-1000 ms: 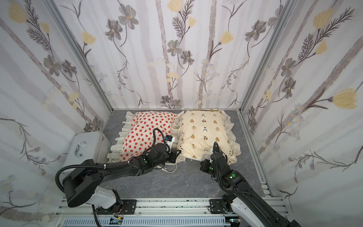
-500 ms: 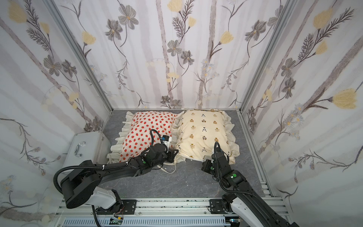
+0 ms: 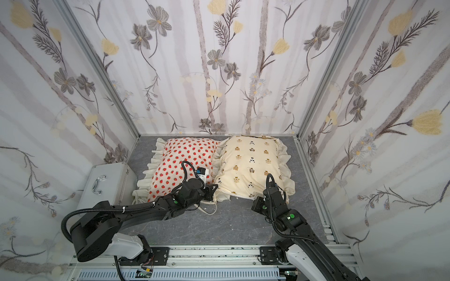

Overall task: Zip up pillowcases
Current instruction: Zip the zipper on the pillowcase.

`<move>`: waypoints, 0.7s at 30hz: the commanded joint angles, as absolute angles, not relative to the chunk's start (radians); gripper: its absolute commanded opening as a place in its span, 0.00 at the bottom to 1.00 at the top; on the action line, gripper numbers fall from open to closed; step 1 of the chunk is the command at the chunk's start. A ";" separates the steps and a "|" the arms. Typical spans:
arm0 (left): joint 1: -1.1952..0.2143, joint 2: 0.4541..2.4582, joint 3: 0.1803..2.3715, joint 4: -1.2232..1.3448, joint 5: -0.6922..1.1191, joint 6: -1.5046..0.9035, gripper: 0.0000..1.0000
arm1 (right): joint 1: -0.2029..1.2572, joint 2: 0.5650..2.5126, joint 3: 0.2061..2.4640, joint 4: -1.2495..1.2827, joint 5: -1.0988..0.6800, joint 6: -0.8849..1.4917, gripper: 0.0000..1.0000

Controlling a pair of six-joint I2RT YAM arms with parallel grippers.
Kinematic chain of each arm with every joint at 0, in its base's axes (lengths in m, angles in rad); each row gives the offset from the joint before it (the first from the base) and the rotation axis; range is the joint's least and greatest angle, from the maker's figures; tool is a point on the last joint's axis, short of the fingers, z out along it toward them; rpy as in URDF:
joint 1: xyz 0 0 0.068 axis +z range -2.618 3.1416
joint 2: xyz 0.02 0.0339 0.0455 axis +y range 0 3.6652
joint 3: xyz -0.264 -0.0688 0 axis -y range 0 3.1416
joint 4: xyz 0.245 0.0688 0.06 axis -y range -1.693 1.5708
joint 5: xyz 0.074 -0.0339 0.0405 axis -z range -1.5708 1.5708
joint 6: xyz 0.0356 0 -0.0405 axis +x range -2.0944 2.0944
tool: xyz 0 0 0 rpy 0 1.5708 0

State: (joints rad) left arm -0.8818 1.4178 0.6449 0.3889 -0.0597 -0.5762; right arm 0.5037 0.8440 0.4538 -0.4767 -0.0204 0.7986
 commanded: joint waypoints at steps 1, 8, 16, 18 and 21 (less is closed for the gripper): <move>-0.875 1.404 0.641 0.410 -0.116 -0.592 0.00 | 0.499 0.842 0.466 -0.510 0.035 0.787 0.00; -0.863 1.386 0.635 0.381 -0.147 -0.613 0.00 | 0.496 0.845 0.480 -0.536 0.050 0.789 0.00; -0.842 1.355 0.612 0.380 -0.152 -0.629 0.00 | 0.495 0.851 0.492 -0.541 0.042 0.793 0.00; -0.839 1.350 0.611 0.379 -0.139 -0.625 0.00 | 0.494 0.858 0.498 -0.537 0.035 0.793 0.00; -0.833 1.340 0.603 0.385 -0.115 -0.614 0.00 | 0.498 0.883 0.513 -0.523 0.002 0.796 0.00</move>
